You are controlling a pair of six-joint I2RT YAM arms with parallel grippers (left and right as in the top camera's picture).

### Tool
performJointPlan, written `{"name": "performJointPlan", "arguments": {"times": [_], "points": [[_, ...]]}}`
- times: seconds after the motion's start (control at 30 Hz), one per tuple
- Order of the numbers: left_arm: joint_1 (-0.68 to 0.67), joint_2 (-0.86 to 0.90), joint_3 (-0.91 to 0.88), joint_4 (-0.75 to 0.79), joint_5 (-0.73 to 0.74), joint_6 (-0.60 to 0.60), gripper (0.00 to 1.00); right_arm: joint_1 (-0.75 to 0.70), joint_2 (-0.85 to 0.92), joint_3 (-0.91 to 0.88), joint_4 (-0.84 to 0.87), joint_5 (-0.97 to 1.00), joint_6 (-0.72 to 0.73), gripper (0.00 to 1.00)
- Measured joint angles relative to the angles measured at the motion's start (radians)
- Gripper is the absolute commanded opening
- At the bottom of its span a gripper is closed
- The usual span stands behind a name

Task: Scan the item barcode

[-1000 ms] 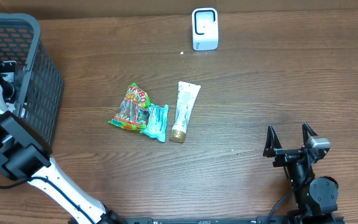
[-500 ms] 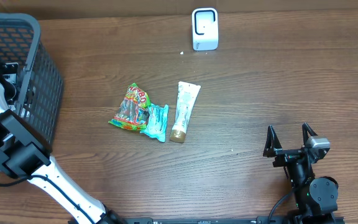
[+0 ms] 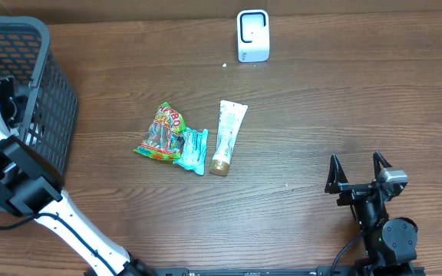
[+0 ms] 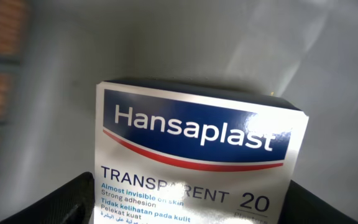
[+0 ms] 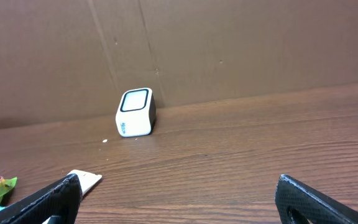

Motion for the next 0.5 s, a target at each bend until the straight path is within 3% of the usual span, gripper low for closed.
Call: {"name": "performJointPlan", "arguments": {"times": [0.3,0.5], "points": [[0.0,0.005,0.345,-0.187,0.077,-0.165,0.77,0.0,0.0,0.0,0.0,0.001,0.0,1.0],[-0.003,-0.045,0.417,-0.209,0.193,-0.202,0.78,0.0,0.0,0.0,0.0,0.0,0.0,1.0]]}}
